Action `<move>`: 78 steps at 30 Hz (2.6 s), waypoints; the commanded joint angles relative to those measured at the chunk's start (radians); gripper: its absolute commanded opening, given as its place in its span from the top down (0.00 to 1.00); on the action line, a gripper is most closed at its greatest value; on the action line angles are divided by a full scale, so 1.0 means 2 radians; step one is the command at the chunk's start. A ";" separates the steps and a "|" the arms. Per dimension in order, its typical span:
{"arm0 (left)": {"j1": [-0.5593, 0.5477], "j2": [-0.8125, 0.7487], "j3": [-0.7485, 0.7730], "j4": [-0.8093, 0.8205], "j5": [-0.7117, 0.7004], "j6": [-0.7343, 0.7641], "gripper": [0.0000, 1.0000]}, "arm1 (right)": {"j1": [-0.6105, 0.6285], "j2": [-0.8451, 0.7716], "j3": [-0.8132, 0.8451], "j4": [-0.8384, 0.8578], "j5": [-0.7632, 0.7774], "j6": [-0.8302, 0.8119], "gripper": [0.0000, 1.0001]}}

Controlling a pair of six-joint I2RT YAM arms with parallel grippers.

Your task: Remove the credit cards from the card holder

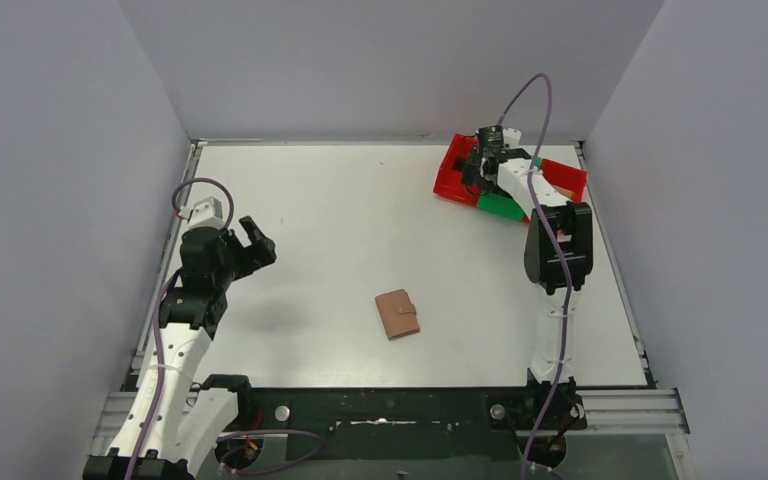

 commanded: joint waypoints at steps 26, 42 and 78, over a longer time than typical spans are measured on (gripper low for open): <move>0.002 -0.005 0.002 0.020 0.005 -0.001 0.07 | 0.124 -0.064 -0.091 0.011 -0.010 0.040 0.13; 0.002 -0.010 0.001 0.019 0.004 -0.002 0.07 | 0.265 -0.048 -0.047 -0.016 0.010 0.075 0.15; 0.002 -0.006 0.004 0.014 -0.002 -0.001 0.07 | 0.367 -0.228 -0.167 0.003 0.053 0.104 0.06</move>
